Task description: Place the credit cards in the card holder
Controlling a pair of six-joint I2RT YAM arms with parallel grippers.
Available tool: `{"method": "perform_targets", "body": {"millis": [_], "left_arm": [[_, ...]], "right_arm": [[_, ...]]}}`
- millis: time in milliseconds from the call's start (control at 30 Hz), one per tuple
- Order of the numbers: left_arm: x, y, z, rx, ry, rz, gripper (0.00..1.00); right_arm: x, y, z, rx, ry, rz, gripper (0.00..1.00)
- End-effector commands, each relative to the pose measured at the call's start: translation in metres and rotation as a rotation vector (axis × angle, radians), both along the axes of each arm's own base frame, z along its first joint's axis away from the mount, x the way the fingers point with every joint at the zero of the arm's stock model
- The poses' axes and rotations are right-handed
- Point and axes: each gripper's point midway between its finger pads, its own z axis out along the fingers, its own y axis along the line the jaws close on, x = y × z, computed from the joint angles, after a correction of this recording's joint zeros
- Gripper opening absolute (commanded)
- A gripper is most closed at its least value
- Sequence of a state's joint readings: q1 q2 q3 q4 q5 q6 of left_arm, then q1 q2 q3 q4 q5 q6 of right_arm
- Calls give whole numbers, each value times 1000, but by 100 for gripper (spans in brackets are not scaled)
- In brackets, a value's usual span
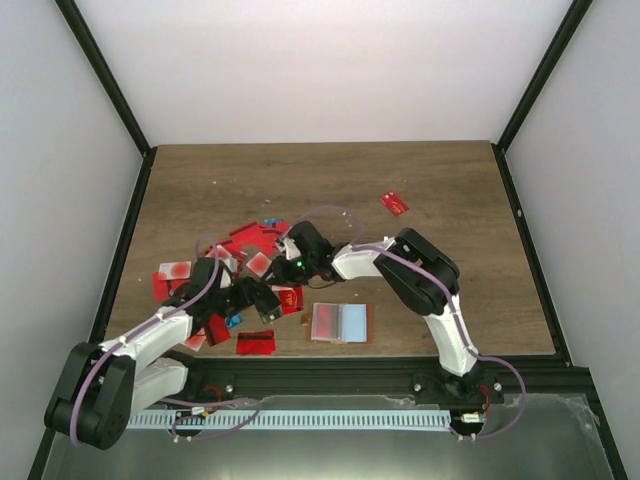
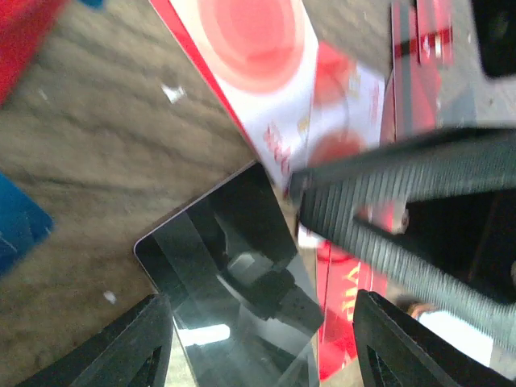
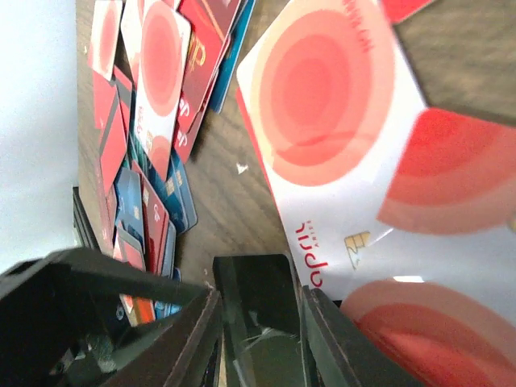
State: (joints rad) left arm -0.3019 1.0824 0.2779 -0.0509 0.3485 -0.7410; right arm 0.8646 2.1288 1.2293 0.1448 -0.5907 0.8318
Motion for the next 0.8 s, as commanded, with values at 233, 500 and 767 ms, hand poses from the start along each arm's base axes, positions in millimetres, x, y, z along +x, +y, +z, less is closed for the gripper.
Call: {"method": "perform_targets", "body": {"millis": [233, 500, 767], "left_arm": [[-22, 12, -13, 88, 102, 29, 64], [-21, -5, -25, 13, 115, -35, 64], [-18, -26, -13, -69, 74, -100, 63]], "right_arm": [[-12, -22, -3, -61, -61, 22, 30], [-28, -21, -22, -92, -33, 51, 30], [-38, -18, -30, -62, 10, 79, 29]]}}
